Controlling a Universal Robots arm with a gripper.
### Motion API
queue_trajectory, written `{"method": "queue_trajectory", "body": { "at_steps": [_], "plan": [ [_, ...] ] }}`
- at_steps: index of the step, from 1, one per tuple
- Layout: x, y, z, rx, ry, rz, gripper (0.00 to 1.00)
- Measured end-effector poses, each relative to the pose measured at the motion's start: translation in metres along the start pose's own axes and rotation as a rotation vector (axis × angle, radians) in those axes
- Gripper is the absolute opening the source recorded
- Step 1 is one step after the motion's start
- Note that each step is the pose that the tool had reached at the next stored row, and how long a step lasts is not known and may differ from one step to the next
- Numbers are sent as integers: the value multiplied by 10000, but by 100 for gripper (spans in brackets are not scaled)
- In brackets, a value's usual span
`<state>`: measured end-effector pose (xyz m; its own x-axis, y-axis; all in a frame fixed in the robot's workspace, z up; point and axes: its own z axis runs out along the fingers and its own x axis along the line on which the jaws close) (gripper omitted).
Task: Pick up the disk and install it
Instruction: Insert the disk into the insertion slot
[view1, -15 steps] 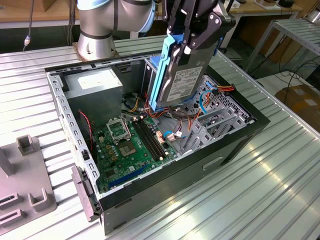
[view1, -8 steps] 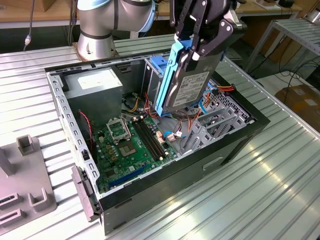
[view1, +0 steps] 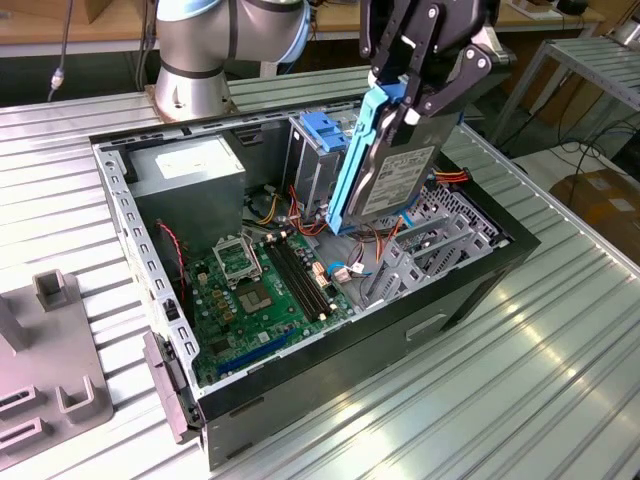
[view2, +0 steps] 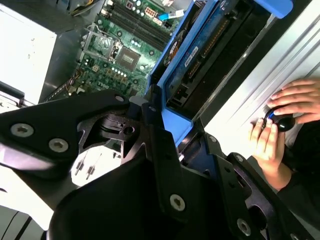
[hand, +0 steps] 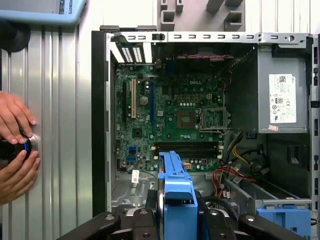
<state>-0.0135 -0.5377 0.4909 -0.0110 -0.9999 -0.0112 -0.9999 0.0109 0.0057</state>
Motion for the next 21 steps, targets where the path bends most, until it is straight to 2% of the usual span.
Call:
{"method": "queue_trajectory", "body": {
  "at_steps": [6, 11, 12, 14, 17, 21],
  "plan": [
    [5, -161, 5, 0, -2, 0, 37],
    [24, -252, 10, 0, 0, 1, 37],
    [49, -313, 15, -1, 1, 1, 37],
    [85, -362, 21, 0, -1, 0, 37],
    [130, -391, 25, 0, 0, 1, 37],
    [233, -423, 40, 0, 0, 1, 37]
  ]
}}
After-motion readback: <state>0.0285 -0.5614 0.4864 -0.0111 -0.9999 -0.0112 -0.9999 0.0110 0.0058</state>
